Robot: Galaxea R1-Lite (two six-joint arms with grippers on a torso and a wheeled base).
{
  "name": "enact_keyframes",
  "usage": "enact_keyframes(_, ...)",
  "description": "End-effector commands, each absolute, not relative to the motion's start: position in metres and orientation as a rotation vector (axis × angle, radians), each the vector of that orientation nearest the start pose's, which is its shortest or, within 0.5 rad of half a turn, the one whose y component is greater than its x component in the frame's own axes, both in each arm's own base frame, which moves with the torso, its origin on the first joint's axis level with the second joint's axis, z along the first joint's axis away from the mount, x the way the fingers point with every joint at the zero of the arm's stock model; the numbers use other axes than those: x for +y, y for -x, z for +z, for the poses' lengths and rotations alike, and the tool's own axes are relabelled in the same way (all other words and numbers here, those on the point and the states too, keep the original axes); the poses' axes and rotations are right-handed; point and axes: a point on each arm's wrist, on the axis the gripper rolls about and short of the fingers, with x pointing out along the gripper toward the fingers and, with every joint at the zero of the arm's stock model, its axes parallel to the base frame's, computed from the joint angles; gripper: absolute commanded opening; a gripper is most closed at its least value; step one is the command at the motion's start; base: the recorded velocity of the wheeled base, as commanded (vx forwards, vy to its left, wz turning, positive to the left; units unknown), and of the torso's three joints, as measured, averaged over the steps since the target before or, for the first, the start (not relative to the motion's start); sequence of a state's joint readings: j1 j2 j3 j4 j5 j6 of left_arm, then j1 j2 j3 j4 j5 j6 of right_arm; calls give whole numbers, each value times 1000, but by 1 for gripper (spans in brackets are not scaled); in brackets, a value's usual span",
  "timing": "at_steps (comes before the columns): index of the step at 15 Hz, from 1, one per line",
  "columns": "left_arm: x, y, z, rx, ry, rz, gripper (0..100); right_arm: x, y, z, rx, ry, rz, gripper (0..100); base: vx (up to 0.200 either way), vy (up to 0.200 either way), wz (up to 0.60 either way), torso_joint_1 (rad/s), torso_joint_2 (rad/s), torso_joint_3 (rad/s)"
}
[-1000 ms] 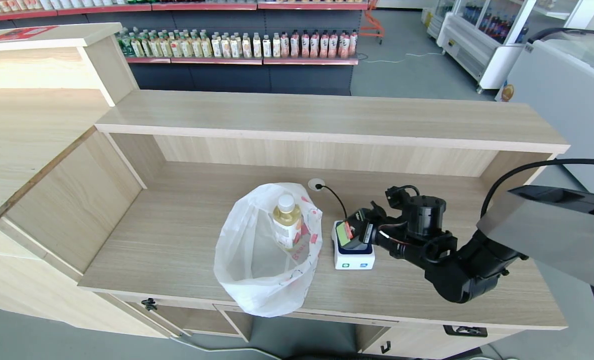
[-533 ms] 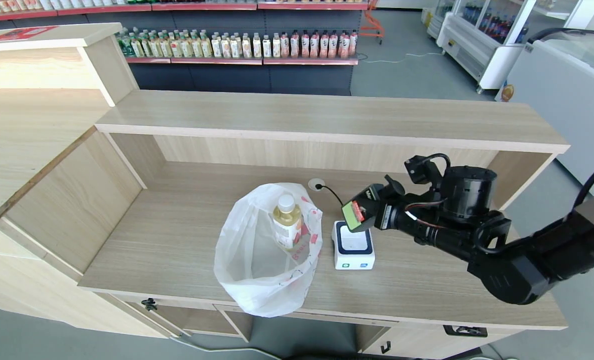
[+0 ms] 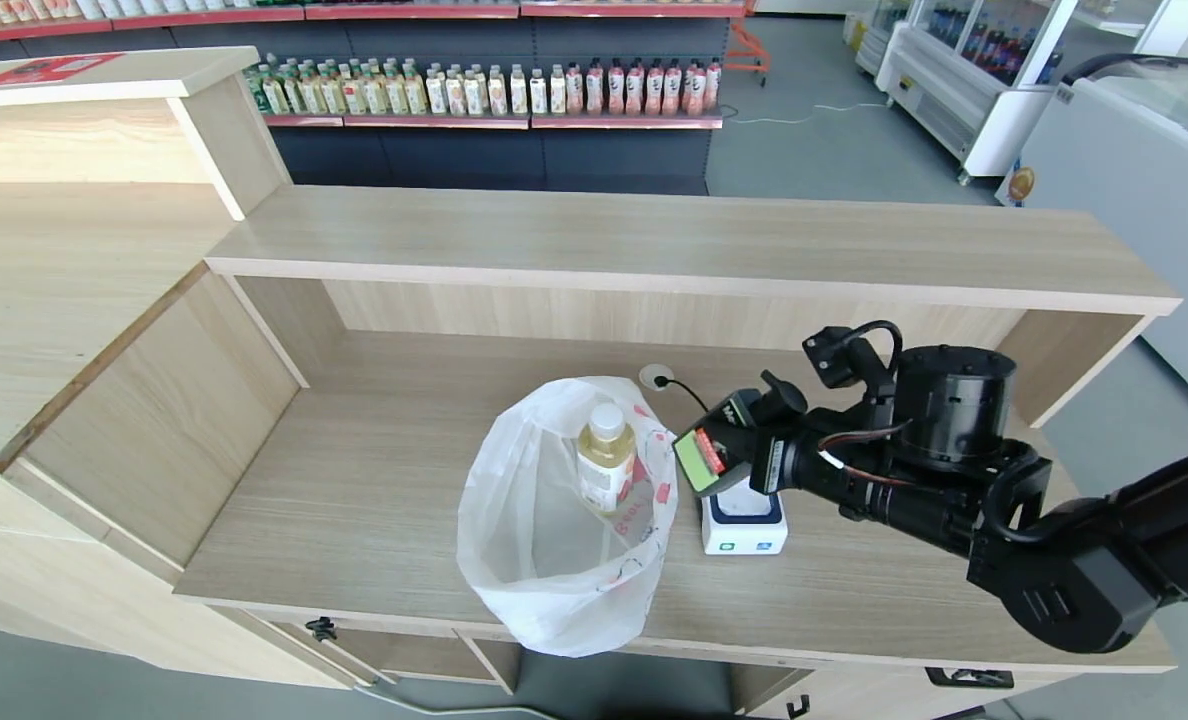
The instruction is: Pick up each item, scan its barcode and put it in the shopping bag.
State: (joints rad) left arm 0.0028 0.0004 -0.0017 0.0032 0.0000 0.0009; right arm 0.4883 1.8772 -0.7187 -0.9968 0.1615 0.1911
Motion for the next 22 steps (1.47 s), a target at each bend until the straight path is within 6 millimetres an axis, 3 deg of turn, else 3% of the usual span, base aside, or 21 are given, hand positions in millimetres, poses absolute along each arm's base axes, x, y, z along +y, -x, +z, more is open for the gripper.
enact_keyframes(1,0,23,76,2,-2,3,100,166,-293,123,277,-148,637,0,0,200,0,-17,-7,2)
enact_keyframes(13,0,23,76,2,2,3,100,205,-306,59,347,40,645,0,0,0,0,0,0,0)
enact_keyframes(16,0,23,76,2,2,3,100,210,-315,38,302,156,627,0,0,0,0,0,0,0)
enact_keyframes(22,0,23,76,2,2,3,100,214,-323,15,290,316,606,0,0,0,0,0,0,0)
